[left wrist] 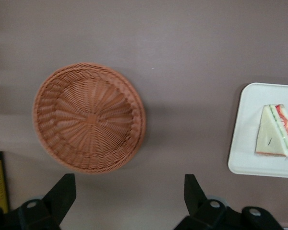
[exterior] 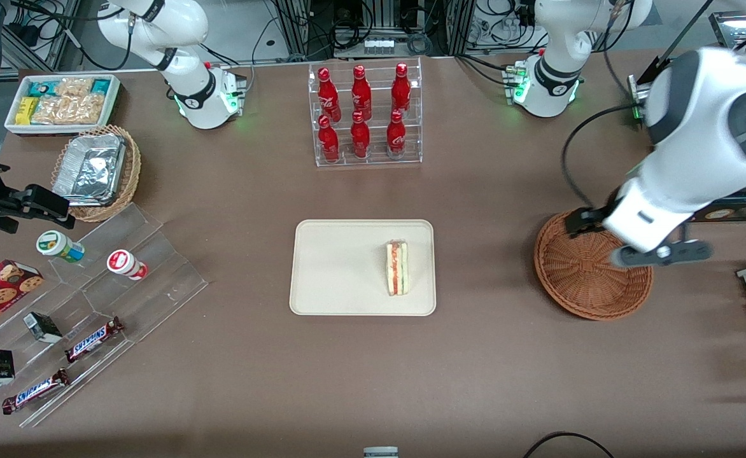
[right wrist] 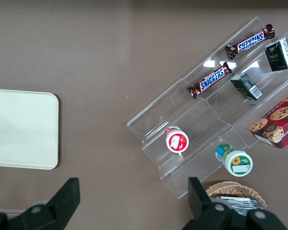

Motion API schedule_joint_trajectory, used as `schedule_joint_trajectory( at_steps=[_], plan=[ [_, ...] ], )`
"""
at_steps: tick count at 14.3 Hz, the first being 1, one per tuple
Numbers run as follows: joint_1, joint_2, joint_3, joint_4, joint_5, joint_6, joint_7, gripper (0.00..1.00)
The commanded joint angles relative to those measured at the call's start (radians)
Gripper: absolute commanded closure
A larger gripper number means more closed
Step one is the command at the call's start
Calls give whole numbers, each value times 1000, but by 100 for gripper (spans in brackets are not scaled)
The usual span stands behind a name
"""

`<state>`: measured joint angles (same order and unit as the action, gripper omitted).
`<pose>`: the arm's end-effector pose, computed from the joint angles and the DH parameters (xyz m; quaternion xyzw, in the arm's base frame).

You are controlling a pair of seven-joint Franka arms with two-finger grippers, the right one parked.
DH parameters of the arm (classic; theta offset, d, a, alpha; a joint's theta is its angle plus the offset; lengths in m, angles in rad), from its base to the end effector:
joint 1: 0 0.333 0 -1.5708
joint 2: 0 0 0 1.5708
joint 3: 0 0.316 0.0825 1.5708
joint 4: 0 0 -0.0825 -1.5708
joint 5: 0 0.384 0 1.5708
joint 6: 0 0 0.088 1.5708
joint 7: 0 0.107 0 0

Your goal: Place sandwich from basket to tray

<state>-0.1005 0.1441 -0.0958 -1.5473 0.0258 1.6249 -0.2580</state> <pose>0.5884 -0.1106 0.5573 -0.9990 -0.0300 0.0307 0.0132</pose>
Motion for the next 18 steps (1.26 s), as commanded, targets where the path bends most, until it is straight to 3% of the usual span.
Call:
schedule_joint_trajectory(
  at_steps=[1,5,18],
  plan=[
    [18,-118,14,-56,8,-54,22,0],
    [16,-211,76,-54,6,-117,157,0],
    [8,-270,85,-137,2,-114,157,0]
  ],
)
